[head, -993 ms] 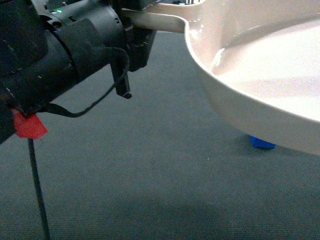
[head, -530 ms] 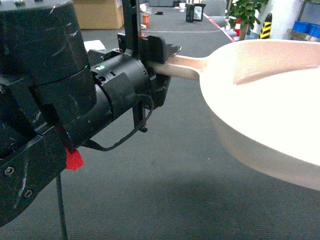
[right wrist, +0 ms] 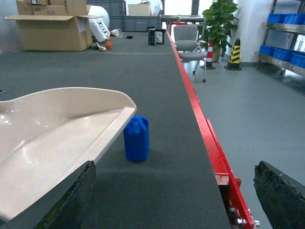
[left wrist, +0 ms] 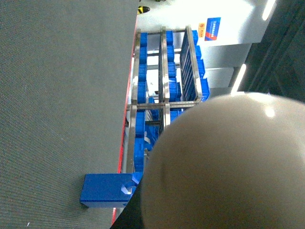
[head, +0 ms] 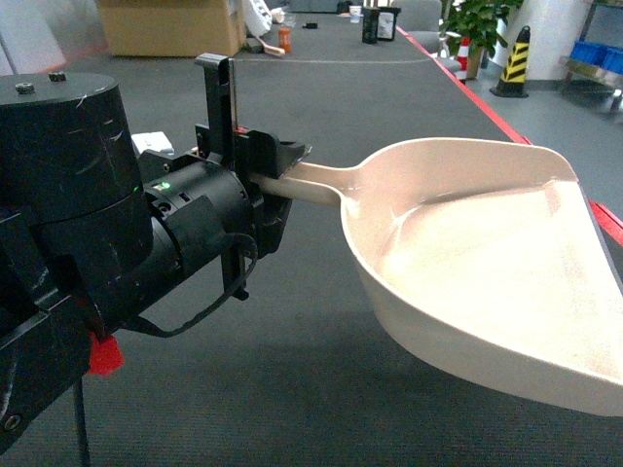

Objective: Place part in tray to right shelf

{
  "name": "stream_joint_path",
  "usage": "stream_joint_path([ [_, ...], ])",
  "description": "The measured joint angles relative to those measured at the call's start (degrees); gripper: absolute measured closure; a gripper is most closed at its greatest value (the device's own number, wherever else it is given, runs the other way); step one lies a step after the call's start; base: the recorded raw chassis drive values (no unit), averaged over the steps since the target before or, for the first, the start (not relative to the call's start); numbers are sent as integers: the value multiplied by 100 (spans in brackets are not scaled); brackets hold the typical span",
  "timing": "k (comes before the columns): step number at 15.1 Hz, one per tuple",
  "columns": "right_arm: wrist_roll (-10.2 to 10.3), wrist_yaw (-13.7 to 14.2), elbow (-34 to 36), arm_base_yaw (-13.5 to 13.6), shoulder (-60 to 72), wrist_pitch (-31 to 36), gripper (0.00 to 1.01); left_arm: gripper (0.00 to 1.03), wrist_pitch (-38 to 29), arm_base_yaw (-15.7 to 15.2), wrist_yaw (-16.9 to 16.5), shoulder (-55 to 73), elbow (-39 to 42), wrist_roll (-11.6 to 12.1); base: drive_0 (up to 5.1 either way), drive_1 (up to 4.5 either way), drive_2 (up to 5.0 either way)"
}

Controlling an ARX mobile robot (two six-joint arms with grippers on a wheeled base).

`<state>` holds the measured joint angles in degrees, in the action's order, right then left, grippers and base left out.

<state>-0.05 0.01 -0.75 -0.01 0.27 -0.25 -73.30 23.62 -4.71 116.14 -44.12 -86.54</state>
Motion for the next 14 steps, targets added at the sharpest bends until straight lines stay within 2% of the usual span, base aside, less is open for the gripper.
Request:
stream_joint_path([
  [2,0,0,0,0,0,0,3,87,-4,15,-2,-20,0,0,0,0,0],
  [3,2,111,-13,31,22,-103,3,87,-4,15,-7,-26,0,0,0,0,0],
  [4,15,1141,-273,398,570,-708,3,87,-2,15,-9,-28,0,0,0,0,0],
  [5,-24,1727,-352,243,1445,-400,3,87,0,17,2,-28,0,2,0,0,0],
  [6,-103,1777,-337,-374,2282,219,3,87,-7,15,-22,-44,0,15,0,0,0],
  [7,-227,1478,-367,-817,3071,1038,3,87,0,15,7,-44,0,22,0,0,0],
  [9,-584,555,-715,-1344,5167,2734,3,87,-4,17,-13,-52,0,24,0,0,0],
  [11,-885,-164,-1394,-1499,7003,3799,3,87,-2,15,-13,-52,0,24,0,0,0],
  [12,-1040,-557,-1899,-1504,7893,3912,3,87,-4,15,0,-55,0,24,0,0,0],
  [14,-1231,-1071,-2682,-1303,9071,3517,3,87,-4,15,-7,-55,0,24,0,0,0],
])
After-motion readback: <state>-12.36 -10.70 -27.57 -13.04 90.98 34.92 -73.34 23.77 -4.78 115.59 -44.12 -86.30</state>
